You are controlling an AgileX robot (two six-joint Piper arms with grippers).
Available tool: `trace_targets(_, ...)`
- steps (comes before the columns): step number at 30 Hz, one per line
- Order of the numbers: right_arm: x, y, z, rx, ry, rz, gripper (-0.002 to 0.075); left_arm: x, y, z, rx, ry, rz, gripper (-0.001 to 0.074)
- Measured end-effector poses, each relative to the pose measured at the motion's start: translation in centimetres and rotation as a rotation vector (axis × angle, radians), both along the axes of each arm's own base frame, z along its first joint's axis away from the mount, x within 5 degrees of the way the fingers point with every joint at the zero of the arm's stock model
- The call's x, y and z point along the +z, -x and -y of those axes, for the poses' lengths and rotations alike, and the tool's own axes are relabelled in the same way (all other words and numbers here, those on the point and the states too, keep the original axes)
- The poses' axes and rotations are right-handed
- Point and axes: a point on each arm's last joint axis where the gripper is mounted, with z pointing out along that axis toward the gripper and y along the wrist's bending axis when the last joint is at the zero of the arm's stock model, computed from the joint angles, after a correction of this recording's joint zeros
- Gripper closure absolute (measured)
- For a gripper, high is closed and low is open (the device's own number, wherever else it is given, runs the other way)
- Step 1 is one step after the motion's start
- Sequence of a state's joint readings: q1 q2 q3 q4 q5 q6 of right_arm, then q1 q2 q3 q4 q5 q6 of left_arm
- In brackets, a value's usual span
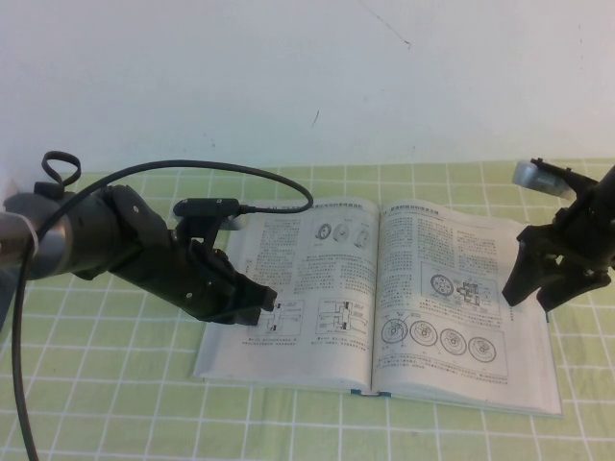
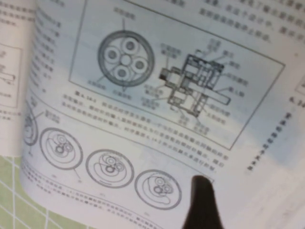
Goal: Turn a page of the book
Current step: Open the closed book
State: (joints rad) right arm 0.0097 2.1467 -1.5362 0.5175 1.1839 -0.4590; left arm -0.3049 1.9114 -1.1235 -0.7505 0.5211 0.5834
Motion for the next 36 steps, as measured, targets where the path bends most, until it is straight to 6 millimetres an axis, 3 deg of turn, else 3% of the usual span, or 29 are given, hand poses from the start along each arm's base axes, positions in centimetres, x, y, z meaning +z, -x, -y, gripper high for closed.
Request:
trace_targets(4,-0.7,0.0,-0.1,-0.010,0.004,-0.032,0.0264,0.0,0.0,0.0,0.000,0.000,0.000,0.0739)
trace_targets(11,-2.0,0.1,-1.9,0.034,0.008,-0.065,0.0264,0.0,0.0,0.0,0.001,0.000,0.002,0.0739)
trace_targets(22,-2.2,-0.1,-3.9,0.042,-0.071,-0.055,0.0265,0.0,0.0,0.0,0.004,0.000,0.002,0.0739)
trace_targets(36,-1.7,-0.7,-4.1,0.054,-0.087,-0.038,0.0265,0.0,0.0,0.0,0.003,0.000,0.000,0.0739)
